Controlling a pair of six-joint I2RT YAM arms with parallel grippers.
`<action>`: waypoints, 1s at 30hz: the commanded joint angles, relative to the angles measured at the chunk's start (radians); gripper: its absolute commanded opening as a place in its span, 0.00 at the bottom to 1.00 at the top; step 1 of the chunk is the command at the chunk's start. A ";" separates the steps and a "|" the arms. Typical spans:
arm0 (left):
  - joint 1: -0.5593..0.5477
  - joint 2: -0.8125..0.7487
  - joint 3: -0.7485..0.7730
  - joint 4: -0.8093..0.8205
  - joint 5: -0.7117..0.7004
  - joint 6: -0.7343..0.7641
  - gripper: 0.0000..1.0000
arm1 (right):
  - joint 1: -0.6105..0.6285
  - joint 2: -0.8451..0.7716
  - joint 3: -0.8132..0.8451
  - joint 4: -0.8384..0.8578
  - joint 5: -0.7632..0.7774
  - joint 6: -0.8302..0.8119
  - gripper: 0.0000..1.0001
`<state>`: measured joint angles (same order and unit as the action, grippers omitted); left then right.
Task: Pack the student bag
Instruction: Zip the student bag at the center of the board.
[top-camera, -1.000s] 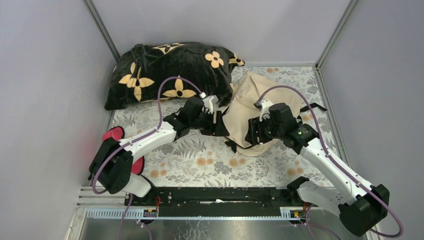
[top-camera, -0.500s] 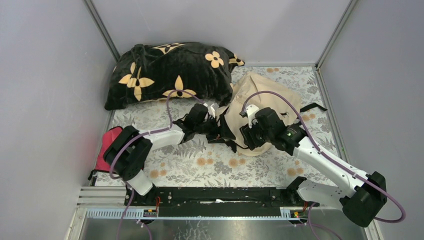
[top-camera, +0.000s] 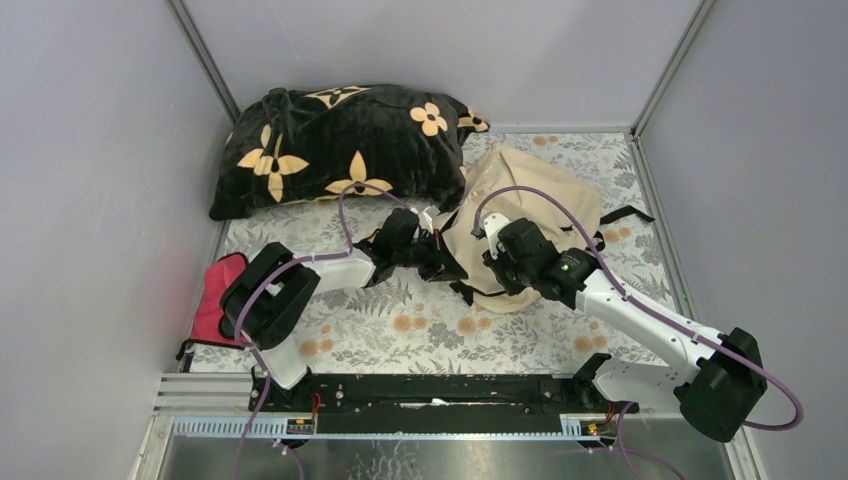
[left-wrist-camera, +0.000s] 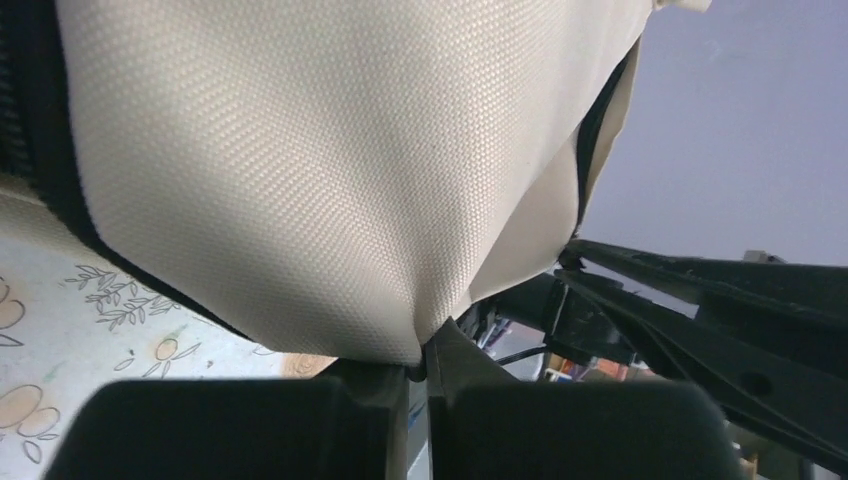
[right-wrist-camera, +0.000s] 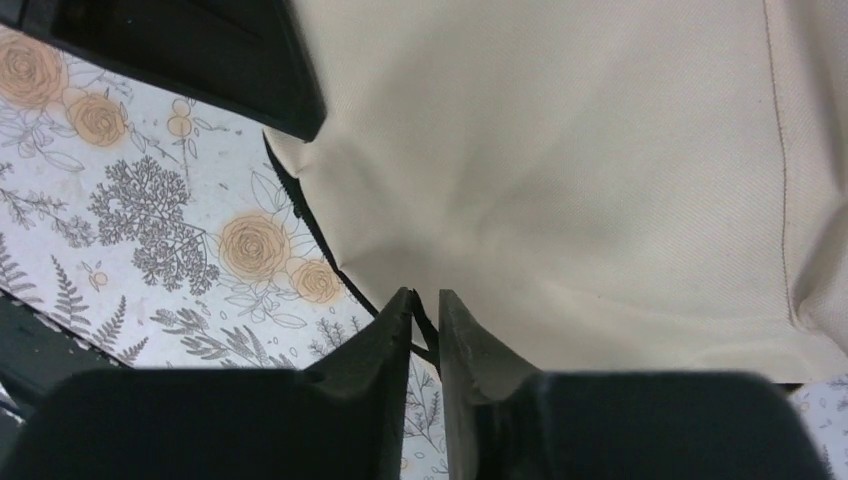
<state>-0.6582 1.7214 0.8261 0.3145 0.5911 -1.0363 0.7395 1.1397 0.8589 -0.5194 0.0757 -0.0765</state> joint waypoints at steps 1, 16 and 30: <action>0.006 -0.052 0.022 0.033 -0.022 0.010 0.00 | 0.009 -0.001 0.002 0.019 0.090 0.006 0.12; 0.056 -0.114 0.151 -0.126 -0.066 0.117 0.00 | 0.006 -0.107 -0.030 0.041 0.493 0.224 0.00; 0.135 -0.099 0.197 -0.245 -0.062 0.234 0.00 | -0.108 -0.183 -0.092 0.054 0.535 0.315 0.00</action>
<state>-0.5602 1.6222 0.9890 0.1040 0.5514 -0.8677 0.6926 1.0061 0.7689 -0.4995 0.5804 0.2180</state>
